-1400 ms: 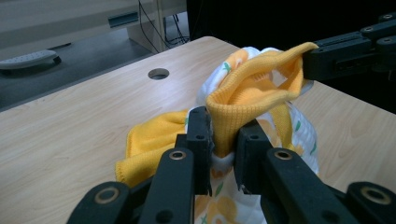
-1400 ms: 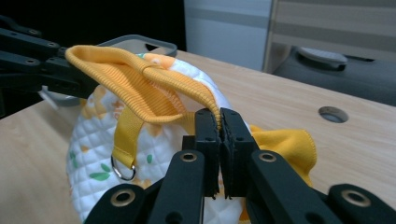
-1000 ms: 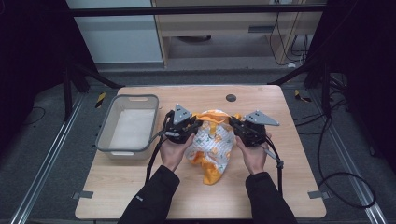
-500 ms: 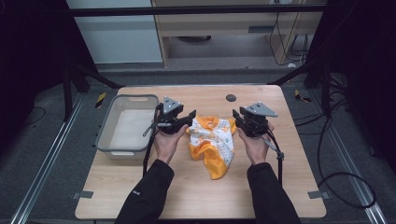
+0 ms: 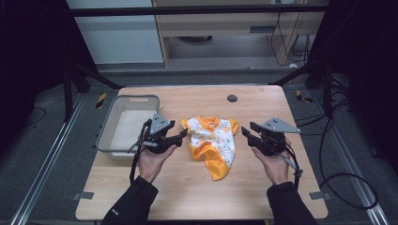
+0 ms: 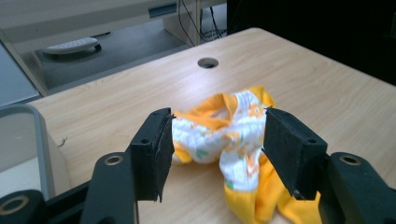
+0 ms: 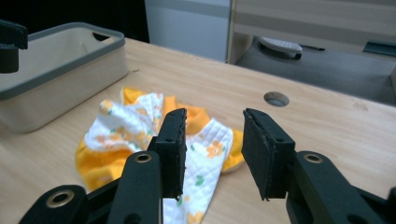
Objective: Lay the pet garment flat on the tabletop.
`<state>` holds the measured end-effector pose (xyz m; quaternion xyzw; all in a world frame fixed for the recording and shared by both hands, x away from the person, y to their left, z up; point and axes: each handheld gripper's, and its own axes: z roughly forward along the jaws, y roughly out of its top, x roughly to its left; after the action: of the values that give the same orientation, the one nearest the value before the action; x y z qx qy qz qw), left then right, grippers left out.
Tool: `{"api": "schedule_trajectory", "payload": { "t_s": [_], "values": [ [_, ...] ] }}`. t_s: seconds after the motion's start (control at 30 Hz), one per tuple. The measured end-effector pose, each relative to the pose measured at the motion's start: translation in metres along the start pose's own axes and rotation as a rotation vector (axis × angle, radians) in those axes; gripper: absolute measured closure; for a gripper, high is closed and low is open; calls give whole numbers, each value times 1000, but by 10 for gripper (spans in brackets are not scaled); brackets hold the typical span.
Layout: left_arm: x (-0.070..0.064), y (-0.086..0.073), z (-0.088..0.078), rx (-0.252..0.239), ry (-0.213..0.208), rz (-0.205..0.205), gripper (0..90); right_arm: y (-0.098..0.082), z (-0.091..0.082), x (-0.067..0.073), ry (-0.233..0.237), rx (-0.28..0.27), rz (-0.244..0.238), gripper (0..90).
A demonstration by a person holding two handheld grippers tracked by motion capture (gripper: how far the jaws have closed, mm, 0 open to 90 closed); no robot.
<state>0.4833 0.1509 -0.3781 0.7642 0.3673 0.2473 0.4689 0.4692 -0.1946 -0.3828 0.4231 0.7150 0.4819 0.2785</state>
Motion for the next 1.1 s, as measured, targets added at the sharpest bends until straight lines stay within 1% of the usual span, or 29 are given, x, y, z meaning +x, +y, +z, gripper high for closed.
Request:
{"api": "schedule_trajectory", "payload": {
  "t_s": [0.1,0.13,0.17,0.3,0.33,0.37,0.4,0.43,0.47,0.5,0.57,0.63,0.8,0.9,0.93,0.97,1.03,1.1],
  "values": [
    [-3,-10,-5,19,-8,7,423,-10,-6,0,21,20,0,584],
    [-5,-18,-6,31,-12,7,425,-17,-9,2,32,29,-1,579],
    [-5,-18,-6,31,-12,7,426,-17,-9,2,32,29,-1,579],
    [-8,-33,-3,63,-16,19,425,-30,-12,8,61,48,3,573],
    [-9,-40,0,73,-16,17,426,-37,-12,12,75,59,0,570],
    [-9,-40,0,73,-16,17,425,-37,-12,12,75,59,0,570],
    [-9,-48,4,88,-19,11,426,-44,-11,16,89,77,-2,566],
    [-9,-48,4,88,-19,11,425,-44,-11,16,89,77,-2,566],
    [-10,-51,6,99,-19,7,425,-47,-10,17,94,87,-8,564],
    [-10,-53,9,116,-19,12,425,-50,-9,19,100,97,-9,562],
    [-11,-58,13,123,-18,7,424,-56,-5,23,112,117,-10,561],
    [-12,-61,18,140,-19,7,420,-64,1,30,136,152,-16,557],
    [-12,-66,23,164,-14,10,419,-72,8,36,157,175,-17,553],
    [-10,-69,26,172,-21,-3,419,-79,15,43,171,214,-23,549],
    [-10,-69,27,179,-28,-9,419,-79,15,43,171,214,-23,549],
    [-10,-70,29,184,-32,-8,417,-82,19,45,183,224,-19,547],
    [-12,-71,33,184,-42,-8,417,-84,21,47,188,231,-15,547],
    [-14,-72,38,189,-47,-5,418,-87,27,52,193,251,-31,548]
  ]
}}
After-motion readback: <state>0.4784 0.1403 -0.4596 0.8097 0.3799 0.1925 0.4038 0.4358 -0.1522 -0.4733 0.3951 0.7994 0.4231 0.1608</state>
